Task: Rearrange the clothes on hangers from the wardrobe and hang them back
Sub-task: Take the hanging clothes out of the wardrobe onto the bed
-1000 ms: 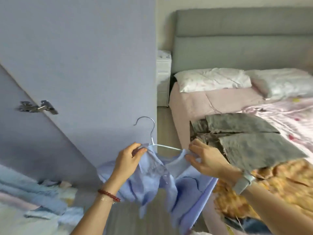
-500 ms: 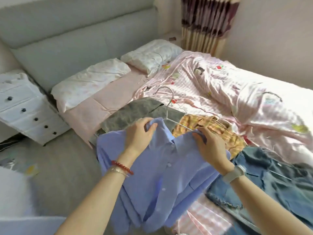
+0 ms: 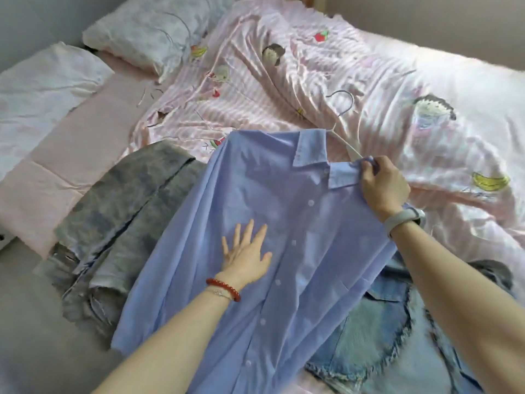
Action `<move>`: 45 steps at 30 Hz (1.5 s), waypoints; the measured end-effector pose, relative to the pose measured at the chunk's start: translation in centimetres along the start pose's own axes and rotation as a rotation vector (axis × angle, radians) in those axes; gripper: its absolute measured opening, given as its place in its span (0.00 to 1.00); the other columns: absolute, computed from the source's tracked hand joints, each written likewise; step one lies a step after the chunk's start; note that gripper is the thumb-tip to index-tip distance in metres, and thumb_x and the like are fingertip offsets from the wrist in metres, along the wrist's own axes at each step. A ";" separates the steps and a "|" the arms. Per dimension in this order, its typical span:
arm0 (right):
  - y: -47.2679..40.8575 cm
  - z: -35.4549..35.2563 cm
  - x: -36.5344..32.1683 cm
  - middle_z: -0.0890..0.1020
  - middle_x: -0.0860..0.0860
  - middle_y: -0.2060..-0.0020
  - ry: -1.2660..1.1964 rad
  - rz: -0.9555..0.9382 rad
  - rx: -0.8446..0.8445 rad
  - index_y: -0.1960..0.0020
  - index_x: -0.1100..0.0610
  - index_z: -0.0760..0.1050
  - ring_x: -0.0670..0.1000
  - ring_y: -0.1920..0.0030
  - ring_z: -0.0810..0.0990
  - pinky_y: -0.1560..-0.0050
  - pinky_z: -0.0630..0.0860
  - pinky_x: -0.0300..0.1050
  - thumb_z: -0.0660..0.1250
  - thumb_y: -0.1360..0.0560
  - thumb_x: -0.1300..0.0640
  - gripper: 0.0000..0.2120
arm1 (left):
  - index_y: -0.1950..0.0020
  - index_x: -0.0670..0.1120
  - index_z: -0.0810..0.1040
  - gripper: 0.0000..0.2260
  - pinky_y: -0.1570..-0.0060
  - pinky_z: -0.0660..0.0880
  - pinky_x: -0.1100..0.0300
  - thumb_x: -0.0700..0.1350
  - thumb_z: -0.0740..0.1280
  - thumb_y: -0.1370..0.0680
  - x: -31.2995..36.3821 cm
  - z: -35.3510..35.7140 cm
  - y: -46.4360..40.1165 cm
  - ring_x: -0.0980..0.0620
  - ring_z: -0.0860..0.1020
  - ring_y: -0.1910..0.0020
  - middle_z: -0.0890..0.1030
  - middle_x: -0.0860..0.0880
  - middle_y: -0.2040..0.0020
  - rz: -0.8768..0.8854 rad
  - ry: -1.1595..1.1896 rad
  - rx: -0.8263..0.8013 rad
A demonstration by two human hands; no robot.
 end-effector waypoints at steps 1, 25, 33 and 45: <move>-0.9 1.0 1.3 0.79 0.64 0.49 0.019 0.034 -0.013 0.44 0.58 0.74 0.66 0.47 0.76 0.51 0.69 0.52 0.56 0.22 0.50 0.14 | 0.24 0.55 0.43 0.28 0.31 0.37 0.41 0.54 0.54 0.20 -0.4 1.7 -0.7 0.45 0.37 0.26 0.39 0.50 0.24 -0.022 -0.016 -0.048; 15.7 10.1 -8.9 0.79 0.59 0.46 0.025 -0.530 -0.342 0.45 0.62 0.76 0.64 0.41 0.75 0.44 0.68 0.69 0.52 0.28 0.53 0.21 | 0.42 0.41 0.78 0.17 0.41 0.67 0.37 0.45 0.63 0.28 -10.2 -3.4 5.9 0.42 0.76 0.41 0.79 0.42 0.42 -0.088 -0.044 0.655; 37.6 6.7 -25.6 0.81 0.55 0.50 -0.172 -0.996 -0.477 0.48 0.59 0.78 0.61 0.45 0.78 0.47 0.74 0.61 0.55 0.28 0.56 0.16 | 0.44 0.43 0.79 0.20 0.41 0.67 0.37 0.49 0.54 0.27 -25.4 -2.9 30.4 0.43 0.77 0.41 0.80 0.44 0.43 -0.473 -0.006 0.892; 83.4 1.8 -39.8 0.82 0.55 0.51 -0.417 -1.770 -0.910 0.48 0.60 0.79 0.59 0.49 0.81 0.51 0.76 0.55 0.54 0.29 0.54 0.19 | 0.47 0.43 0.80 0.19 0.45 0.70 0.37 0.48 0.54 0.27 -41.7 12.9 74.7 0.43 0.78 0.46 0.80 0.43 0.46 -1.283 -0.030 1.139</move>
Point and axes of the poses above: each hand's wrist, its own y-axis away from the middle knuckle, its own z-axis out of the palm, x = y × z, the point moved 5 cm from there along -y, towards the middle knuckle
